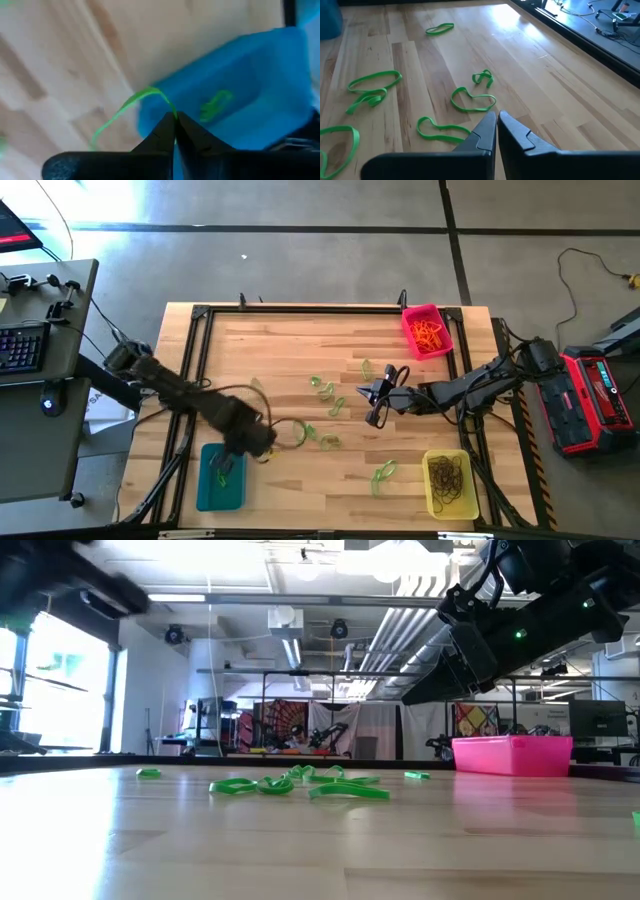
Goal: Sort rubber bands into baskets
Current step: Put the green rubber band into the blue bin
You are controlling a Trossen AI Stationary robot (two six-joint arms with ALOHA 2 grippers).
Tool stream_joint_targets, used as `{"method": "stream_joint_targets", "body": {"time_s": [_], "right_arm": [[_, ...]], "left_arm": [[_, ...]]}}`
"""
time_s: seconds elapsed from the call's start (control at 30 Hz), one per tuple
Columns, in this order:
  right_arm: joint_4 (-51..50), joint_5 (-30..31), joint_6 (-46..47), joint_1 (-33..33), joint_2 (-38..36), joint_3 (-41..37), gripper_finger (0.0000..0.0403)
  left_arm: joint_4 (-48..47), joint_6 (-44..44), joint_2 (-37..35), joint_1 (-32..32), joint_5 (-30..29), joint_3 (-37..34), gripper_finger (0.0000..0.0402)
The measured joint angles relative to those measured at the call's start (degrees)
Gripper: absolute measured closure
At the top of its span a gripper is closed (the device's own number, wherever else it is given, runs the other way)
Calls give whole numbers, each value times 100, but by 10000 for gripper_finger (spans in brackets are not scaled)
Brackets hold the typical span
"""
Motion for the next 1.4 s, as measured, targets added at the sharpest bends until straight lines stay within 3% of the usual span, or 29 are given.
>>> {"method": "stream_joint_targets", "body": {"time_s": [0.27, 0.47, 0.77, 0.93, 1.1, 1.4], "right_arm": [[-4, 8, -1, -1, 0, 0, 396], [-7, 8, -3, -1, 0, 0, 396], [-7, 10, -14, -1, 0, 0, 396], [-7, 10, -48, 0, 0, 0, 396], [-7, 10, -47, -1, 0, 0, 396], [-9, 10, -55, 1, 1, 0, 396]], "left_arm": [[294, -1702, -52, -1201, 431, -467, 401], [1675, -2616, -240, -1719, 589, -1211, 401], [2659, -3239, -250, -1864, 668, -1872, 401], [2645, -3498, -250, -1834, 593, -1928, 394], [2614, -3655, -250, -1799, 347, -1764, 361], [2026, -3978, -250, -1766, 427, -1439, 293]]}}
